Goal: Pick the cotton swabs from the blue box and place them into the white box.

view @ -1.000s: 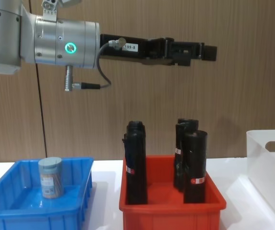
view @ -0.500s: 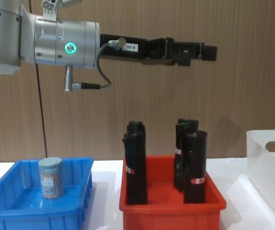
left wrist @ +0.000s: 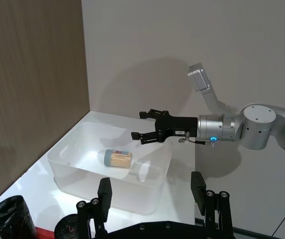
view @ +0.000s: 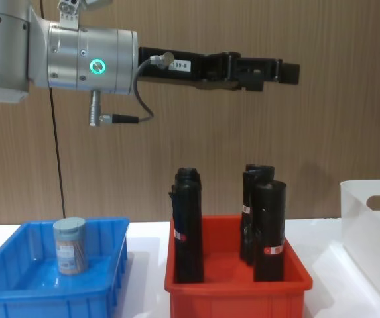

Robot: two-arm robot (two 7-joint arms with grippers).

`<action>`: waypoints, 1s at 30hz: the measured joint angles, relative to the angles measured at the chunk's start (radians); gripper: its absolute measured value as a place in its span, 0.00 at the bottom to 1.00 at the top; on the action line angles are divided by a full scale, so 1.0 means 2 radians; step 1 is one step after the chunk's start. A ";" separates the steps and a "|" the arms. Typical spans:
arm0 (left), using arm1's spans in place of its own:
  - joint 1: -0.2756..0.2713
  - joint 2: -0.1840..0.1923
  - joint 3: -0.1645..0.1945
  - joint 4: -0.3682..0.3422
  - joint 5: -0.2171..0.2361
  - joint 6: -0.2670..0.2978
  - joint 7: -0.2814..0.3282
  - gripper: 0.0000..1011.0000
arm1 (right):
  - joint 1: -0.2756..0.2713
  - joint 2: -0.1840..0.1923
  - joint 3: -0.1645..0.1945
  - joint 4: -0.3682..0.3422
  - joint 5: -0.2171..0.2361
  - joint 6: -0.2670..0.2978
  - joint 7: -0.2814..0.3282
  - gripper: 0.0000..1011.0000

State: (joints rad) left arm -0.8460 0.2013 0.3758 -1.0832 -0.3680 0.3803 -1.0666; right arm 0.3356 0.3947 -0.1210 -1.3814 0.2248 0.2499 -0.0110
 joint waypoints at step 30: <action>0.091 0.027 0.012 -0.081 0.025 -0.055 0.158 0.99 | -0.114 -0.019 -0.034 -0.126 0.020 -0.070 0.026 0.99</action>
State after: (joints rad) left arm -0.6638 0.2554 0.4000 -1.2456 -0.3176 0.2710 -0.7497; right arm 0.1073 0.3571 -0.1894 -1.6333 0.2651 0.1090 0.0401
